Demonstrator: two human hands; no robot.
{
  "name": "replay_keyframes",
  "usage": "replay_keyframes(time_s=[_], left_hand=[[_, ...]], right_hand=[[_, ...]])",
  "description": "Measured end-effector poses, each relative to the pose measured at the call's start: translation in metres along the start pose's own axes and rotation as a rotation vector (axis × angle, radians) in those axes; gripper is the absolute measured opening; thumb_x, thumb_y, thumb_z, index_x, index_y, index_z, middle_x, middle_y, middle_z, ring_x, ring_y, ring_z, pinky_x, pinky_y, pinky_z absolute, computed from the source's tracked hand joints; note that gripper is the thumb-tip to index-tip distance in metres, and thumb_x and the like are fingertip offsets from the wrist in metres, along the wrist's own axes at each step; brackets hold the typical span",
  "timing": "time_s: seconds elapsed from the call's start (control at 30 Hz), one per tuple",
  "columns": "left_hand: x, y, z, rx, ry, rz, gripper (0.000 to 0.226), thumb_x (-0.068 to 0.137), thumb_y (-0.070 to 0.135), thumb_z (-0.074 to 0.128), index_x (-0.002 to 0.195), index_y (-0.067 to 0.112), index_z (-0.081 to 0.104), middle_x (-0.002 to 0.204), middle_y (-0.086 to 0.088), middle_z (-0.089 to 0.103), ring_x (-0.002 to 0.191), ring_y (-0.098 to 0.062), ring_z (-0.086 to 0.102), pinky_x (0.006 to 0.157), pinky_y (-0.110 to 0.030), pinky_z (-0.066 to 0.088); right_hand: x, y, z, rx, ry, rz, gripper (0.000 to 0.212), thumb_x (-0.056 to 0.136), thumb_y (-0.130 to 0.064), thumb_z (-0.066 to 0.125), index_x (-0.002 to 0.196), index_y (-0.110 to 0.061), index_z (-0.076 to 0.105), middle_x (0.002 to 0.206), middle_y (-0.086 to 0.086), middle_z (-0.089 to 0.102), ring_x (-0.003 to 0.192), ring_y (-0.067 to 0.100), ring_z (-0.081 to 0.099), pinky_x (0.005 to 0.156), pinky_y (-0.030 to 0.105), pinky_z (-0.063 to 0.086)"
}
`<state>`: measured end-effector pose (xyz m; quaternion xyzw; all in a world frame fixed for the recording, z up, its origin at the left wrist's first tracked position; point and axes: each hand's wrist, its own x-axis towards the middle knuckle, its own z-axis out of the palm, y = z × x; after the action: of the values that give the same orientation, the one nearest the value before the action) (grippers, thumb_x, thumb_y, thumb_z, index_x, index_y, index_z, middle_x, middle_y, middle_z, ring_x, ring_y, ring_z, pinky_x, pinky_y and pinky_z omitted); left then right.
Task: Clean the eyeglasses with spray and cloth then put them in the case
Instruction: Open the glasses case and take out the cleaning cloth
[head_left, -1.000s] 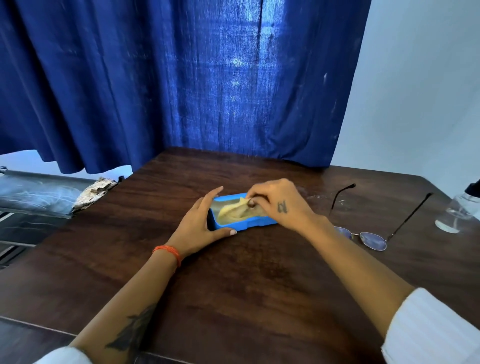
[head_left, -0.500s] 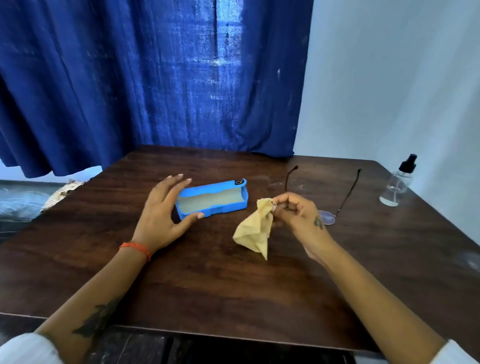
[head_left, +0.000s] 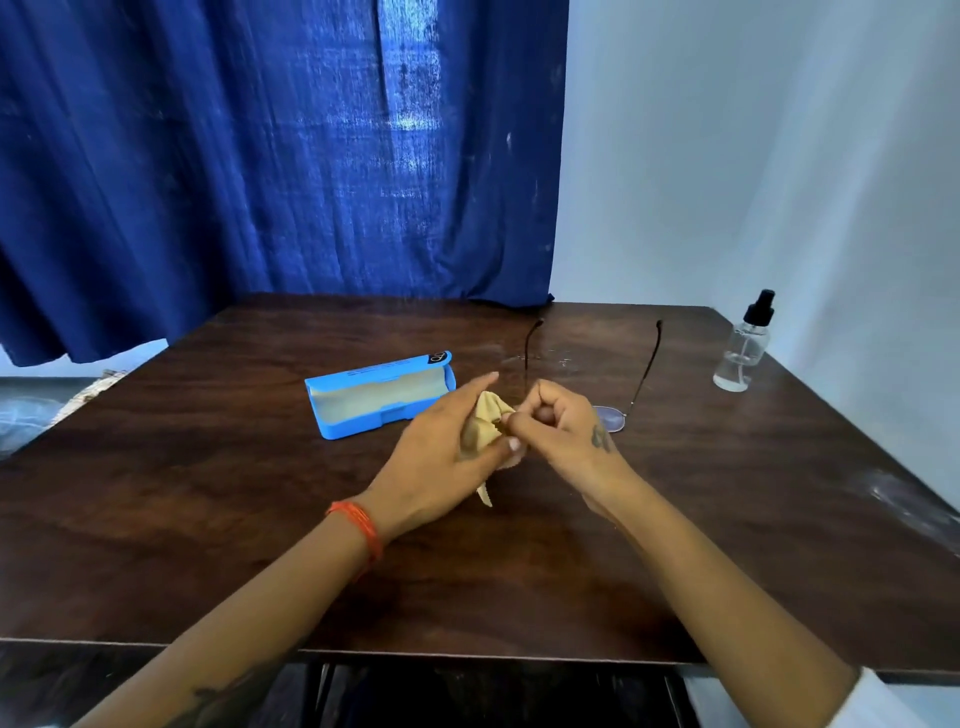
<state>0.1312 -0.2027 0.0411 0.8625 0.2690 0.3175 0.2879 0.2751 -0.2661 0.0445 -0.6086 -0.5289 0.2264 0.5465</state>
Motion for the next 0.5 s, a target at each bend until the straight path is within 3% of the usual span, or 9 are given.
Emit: replay_keyframes(time_s=[0.1,0.17,0.23,0.3,0.43,0.5], left_hand=[[0.004,0.005,-0.011,-0.227,0.022,-0.059,0.017,0.088,0.019,0.057,0.101,0.027,0.064,0.092,0.007,0.066,0.087,-0.007,0.058,0.077,-0.020,0.045],[0.005,0.007,-0.021,-0.418,0.073,-0.170,0.016,0.090,0.016,0.054,0.088,0.021,0.069,0.082,0.002,0.067,0.080,-0.009,0.059,0.076,-0.025,0.046],[0.005,0.007,-0.031,-0.514,0.088,-0.231,0.016,0.088,0.016,0.056,0.090,0.009,0.070,0.086,-0.005,0.067,0.082,-0.013,0.060,0.078,-0.029,0.047],[0.006,0.009,-0.038,-0.579,0.060,-0.246,0.018,0.088,0.017,0.057,0.094,0.003,0.068,0.088,-0.008,0.067,0.081,-0.013,0.060,0.072,-0.025,0.050],[0.006,0.017,-0.048,-0.597,-0.034,-0.220,0.019,0.082,0.021,0.063,0.093,0.008,0.070,0.089,-0.009,0.066,0.079,-0.013,0.061,0.065,-0.021,0.051],[0.006,0.020,-0.052,-0.595,-0.046,-0.219,0.020,0.076,0.024,0.065,0.091,0.010,0.070,0.088,-0.010,0.066,0.081,-0.017,0.058,0.068,-0.027,0.048]], right_hand=[[0.000,-0.012,-0.012,0.042,-0.042,-0.003,0.012,0.076,-0.005,0.069,0.077,-0.011,0.059,0.065,0.008,0.065,0.062,0.017,0.059,0.059,0.030,0.048],[0.003,-0.021,-0.022,0.131,-0.134,0.092,0.020,0.076,-0.002,0.071,0.091,-0.011,0.062,0.074,0.008,0.069,0.068,0.016,0.064,0.065,0.026,0.049],[0.008,-0.028,-0.033,0.210,-0.273,0.222,0.035,0.070,-0.003,0.074,0.101,-0.014,0.064,0.082,0.007,0.070,0.077,0.014,0.065,0.074,0.025,0.049],[0.012,-0.036,-0.041,0.255,-0.413,0.323,0.042,0.064,-0.014,0.076,0.104,-0.013,0.066,0.085,0.003,0.071,0.079,0.011,0.066,0.074,0.024,0.052],[0.019,-0.043,-0.048,0.328,-0.506,0.430,0.063,0.060,-0.044,0.070,0.110,-0.006,0.064,0.092,0.006,0.069,0.084,0.017,0.064,0.075,0.028,0.054],[0.022,-0.043,-0.048,0.371,-0.522,0.411,0.045,0.065,-0.038,0.069,0.100,-0.009,0.067,0.090,0.005,0.067,0.085,0.018,0.061,0.074,0.029,0.054]])
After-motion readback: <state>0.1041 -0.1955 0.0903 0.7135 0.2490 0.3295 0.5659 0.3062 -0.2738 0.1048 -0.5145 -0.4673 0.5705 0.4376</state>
